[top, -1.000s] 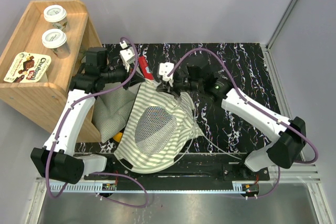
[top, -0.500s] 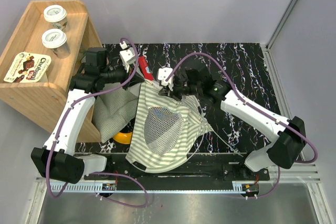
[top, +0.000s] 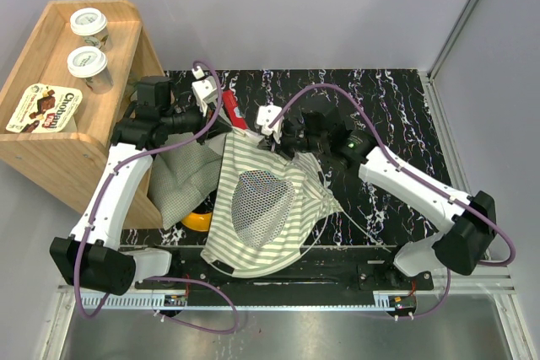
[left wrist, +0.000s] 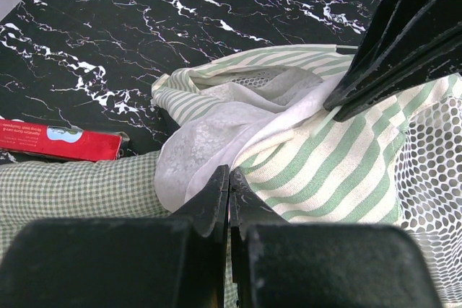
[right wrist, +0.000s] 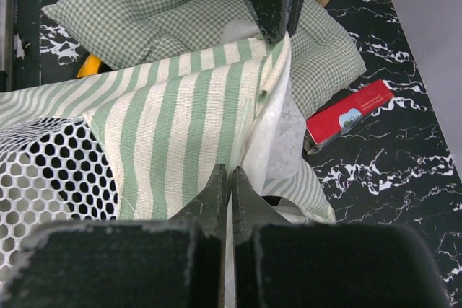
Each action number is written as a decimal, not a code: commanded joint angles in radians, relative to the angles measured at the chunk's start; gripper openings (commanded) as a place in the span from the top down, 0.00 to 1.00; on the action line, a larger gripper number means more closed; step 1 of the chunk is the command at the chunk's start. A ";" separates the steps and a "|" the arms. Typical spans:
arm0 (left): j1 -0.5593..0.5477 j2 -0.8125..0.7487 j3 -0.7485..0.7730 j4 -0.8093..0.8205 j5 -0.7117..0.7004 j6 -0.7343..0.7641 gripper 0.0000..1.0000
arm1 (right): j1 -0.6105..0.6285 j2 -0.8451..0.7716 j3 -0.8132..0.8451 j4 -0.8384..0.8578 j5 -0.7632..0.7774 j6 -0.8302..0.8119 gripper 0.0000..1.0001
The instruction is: Set up the pet tent
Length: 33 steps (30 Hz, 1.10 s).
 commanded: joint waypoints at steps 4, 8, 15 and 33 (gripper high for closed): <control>0.028 -0.044 0.048 0.096 0.013 0.017 1.00 | -0.010 0.037 -0.011 -0.278 0.059 0.016 1.00; 0.028 -0.045 0.050 0.098 0.015 0.014 1.00 | -0.010 0.051 0.005 -0.269 0.047 0.016 1.00; 0.028 -0.045 0.045 0.087 0.015 0.028 1.00 | -0.013 0.059 0.005 -0.263 0.059 0.018 1.00; 0.028 -0.052 0.031 0.071 0.029 0.051 1.00 | -0.021 0.077 0.058 -0.254 0.064 0.031 1.00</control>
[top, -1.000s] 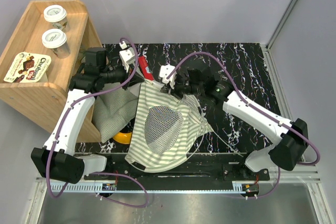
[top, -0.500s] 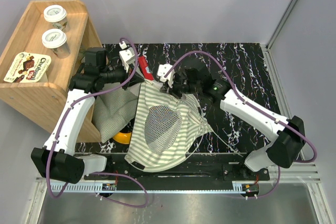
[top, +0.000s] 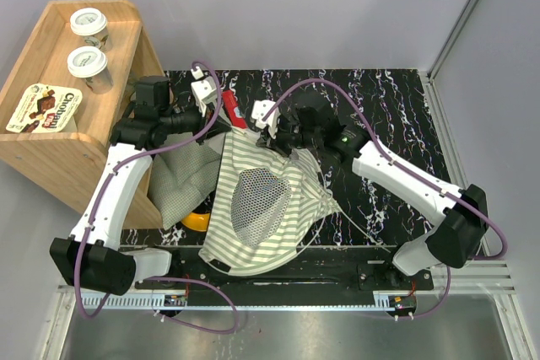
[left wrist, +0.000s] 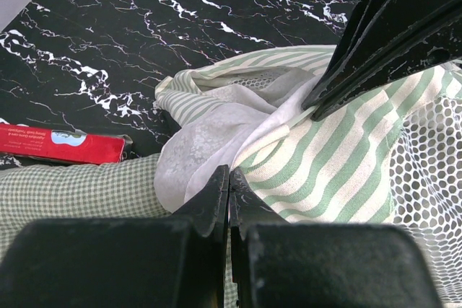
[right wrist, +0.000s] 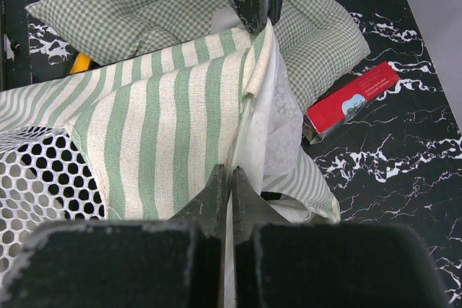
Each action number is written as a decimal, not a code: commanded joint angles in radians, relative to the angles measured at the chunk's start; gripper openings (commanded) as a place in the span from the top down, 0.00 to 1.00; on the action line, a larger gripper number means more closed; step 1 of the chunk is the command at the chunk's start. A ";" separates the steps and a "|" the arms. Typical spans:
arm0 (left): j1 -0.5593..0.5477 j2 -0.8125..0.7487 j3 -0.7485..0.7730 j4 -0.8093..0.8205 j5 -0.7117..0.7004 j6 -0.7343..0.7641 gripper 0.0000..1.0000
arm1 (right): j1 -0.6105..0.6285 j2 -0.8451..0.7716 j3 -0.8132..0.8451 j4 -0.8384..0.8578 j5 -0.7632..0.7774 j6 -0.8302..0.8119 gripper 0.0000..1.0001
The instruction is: Set up the pet tent
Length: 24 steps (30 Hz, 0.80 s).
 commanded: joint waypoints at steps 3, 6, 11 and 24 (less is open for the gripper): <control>0.021 -0.052 0.031 0.072 0.015 0.033 1.00 | -0.023 0.010 0.010 -0.221 0.024 -0.004 1.00; 0.020 -0.052 0.028 0.067 0.014 0.039 1.00 | -0.024 0.007 0.011 -0.221 0.029 -0.007 1.00; 0.020 -0.051 0.025 0.067 0.018 0.041 1.00 | -0.024 0.013 0.020 -0.221 0.020 -0.009 1.00; -0.009 -0.048 0.034 0.037 0.029 0.088 1.00 | -0.023 0.110 0.137 -0.275 -0.051 -0.007 1.00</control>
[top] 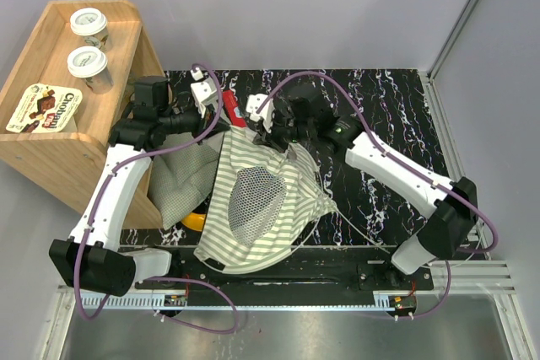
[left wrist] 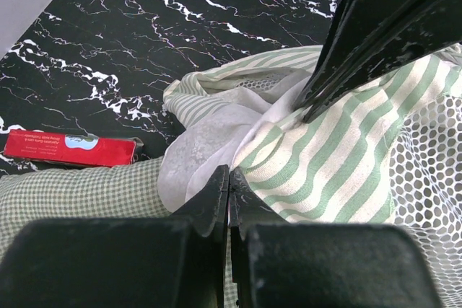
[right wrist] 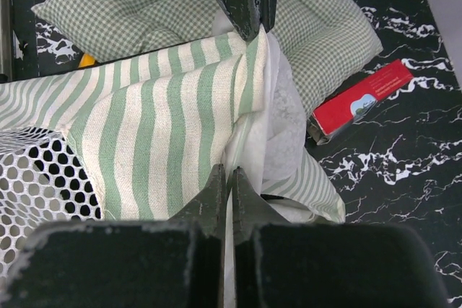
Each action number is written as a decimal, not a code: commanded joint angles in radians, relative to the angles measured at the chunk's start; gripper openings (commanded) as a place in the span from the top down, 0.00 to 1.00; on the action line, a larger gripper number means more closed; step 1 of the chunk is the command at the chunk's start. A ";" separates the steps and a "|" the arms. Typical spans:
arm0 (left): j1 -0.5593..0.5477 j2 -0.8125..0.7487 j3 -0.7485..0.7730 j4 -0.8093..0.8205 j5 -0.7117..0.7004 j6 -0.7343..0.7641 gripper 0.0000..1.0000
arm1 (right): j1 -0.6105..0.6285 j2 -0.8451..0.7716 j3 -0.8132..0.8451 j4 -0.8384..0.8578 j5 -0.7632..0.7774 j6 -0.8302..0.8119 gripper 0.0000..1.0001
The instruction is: Set up the pet tent
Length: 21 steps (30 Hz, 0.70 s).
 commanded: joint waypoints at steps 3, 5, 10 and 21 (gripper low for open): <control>-0.025 -0.037 0.038 0.004 0.024 0.090 1.00 | -0.014 0.049 0.063 -0.209 -0.034 -0.003 1.00; -0.033 -0.036 0.031 -0.017 0.012 0.116 1.00 | -0.016 0.036 0.059 -0.186 -0.049 0.000 1.00; -0.047 -0.034 0.027 -0.028 0.005 0.135 1.00 | -0.011 0.033 0.065 -0.171 -0.083 -0.012 1.00; -0.067 -0.025 0.045 -0.032 0.030 0.148 1.00 | 0.004 0.052 0.085 -0.205 -0.164 -0.049 1.00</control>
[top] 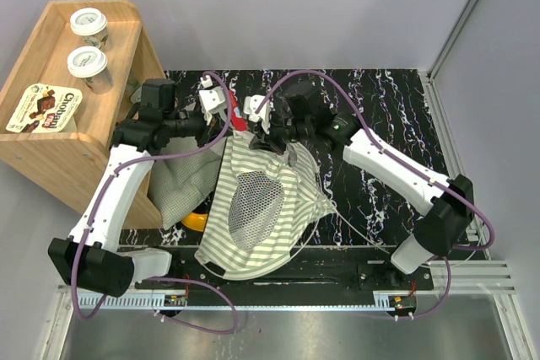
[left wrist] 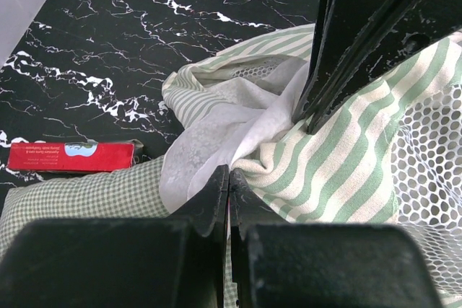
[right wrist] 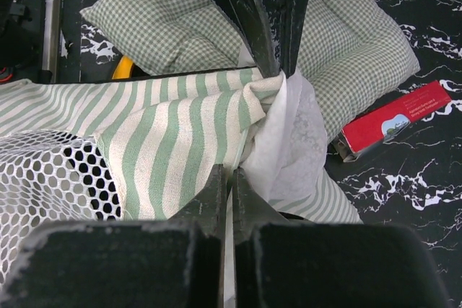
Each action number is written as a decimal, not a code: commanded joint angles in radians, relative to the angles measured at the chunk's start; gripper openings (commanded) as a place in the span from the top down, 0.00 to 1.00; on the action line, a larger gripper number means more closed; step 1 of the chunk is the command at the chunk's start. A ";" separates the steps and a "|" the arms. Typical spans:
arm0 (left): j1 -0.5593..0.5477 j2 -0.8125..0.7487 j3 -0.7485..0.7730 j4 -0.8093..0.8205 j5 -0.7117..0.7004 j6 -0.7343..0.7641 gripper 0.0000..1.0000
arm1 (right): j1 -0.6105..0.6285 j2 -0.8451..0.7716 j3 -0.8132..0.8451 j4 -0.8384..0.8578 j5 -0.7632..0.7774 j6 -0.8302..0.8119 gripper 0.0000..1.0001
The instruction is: Set up the pet tent
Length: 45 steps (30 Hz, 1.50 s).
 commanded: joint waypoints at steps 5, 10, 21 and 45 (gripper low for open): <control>-0.018 -0.024 0.048 -0.019 0.064 0.064 0.97 | 0.005 0.016 0.042 -0.159 -0.019 -0.041 1.00; -0.016 -0.031 0.064 -0.099 0.035 0.139 0.75 | 0.005 0.017 0.021 -0.165 0.035 -0.046 1.00; -0.036 -0.005 0.077 -0.193 0.067 0.309 0.57 | 0.005 0.048 0.007 -0.170 0.003 -0.027 1.00; -0.117 0.082 -0.013 -0.134 0.087 0.385 1.00 | 0.005 0.068 0.036 -0.150 -0.043 -0.009 1.00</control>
